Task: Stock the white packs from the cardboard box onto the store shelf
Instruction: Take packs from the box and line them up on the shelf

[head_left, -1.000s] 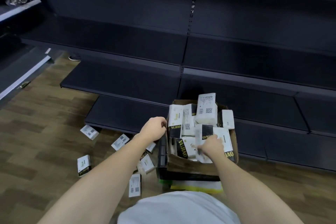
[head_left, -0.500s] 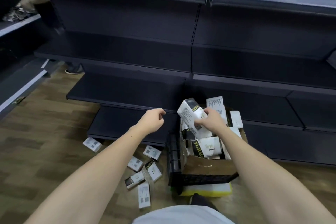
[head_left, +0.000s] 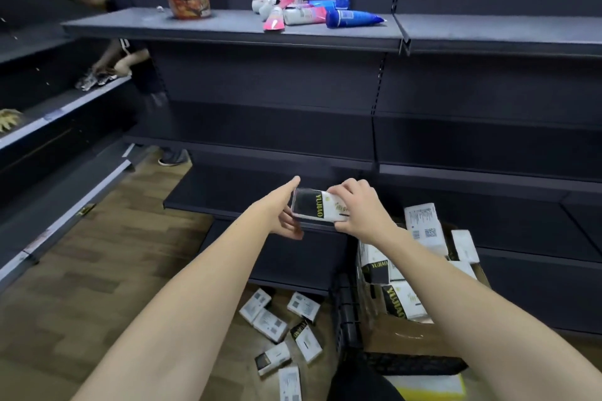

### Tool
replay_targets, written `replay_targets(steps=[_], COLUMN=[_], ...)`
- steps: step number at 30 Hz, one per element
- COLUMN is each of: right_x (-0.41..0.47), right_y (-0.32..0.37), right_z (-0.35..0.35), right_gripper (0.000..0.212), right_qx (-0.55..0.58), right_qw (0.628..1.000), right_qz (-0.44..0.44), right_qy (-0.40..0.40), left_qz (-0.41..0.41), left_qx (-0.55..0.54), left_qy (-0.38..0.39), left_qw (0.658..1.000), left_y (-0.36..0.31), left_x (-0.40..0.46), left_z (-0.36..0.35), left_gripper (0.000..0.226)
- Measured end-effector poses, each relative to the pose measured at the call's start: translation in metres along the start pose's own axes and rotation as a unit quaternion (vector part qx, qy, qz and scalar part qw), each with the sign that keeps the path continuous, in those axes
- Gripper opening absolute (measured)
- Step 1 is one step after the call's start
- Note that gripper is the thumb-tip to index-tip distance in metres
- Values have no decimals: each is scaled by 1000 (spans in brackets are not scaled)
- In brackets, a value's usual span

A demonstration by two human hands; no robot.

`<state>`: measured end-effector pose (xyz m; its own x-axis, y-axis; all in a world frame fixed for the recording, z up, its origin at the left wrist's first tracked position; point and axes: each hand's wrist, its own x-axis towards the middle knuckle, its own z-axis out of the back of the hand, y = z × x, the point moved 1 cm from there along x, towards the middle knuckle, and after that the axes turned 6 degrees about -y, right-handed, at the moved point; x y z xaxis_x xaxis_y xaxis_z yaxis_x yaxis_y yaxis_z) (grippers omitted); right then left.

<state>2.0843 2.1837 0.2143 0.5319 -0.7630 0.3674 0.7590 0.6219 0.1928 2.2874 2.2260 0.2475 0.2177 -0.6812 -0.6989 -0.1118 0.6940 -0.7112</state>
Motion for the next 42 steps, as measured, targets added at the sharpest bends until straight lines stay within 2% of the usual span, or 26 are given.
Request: replay_targets(steps=[3,5,8,11,13,16,20,22,29,34,38,42], right_x=[18,31,56,83,104,137,175,193,253,294,332,374], right_y=[11,13,11,3,-4,-17,-37,-46,-56,-55,-39,-15], right_z=[-6,-11,-17,-20,-22,-24,-32,-35,-44,-65,-89,-114], right_gripper=[68,67,61,53,46,46,44,40,39,41,47,50], right_qx=[-38,-49,-37,20,62,85,98,88,102,100,109,125], right_qw=[998,996,996,997,995,992,989,988,986,984,982,978], right_qz=[55,74,78,68,47,27,8,5,-26,-77,-113,-139], right_qy=[-14,-13,14,39,57,85,110,125,130,125,107,96], left_qz=[-19,-40,-57,-69,-83,-99,-132,-159,-220,-223,-248,-273], left_qx=[-47,-69,-85,-98,-99,-94,-99,-88,-50,-3,59,116], left_qy=[0,-18,-49,-82,-106,-126,-126,-132,-126,-135,-146,-154], left_qw=[999,997,994,989,986,983,978,975,966,965,956,943], left_y=[-12,-20,-32,-47,-60,-77,-101,-112,-154,-184,-202,-225], left_x=[5,13,27,42,52,70,82,87,115,159,201,249], left_z=[1,7,18,27,36,51,69,79,119,155,188,226], left_gripper=[29,21,25,31,41,63,41,41,60,64,65,82])
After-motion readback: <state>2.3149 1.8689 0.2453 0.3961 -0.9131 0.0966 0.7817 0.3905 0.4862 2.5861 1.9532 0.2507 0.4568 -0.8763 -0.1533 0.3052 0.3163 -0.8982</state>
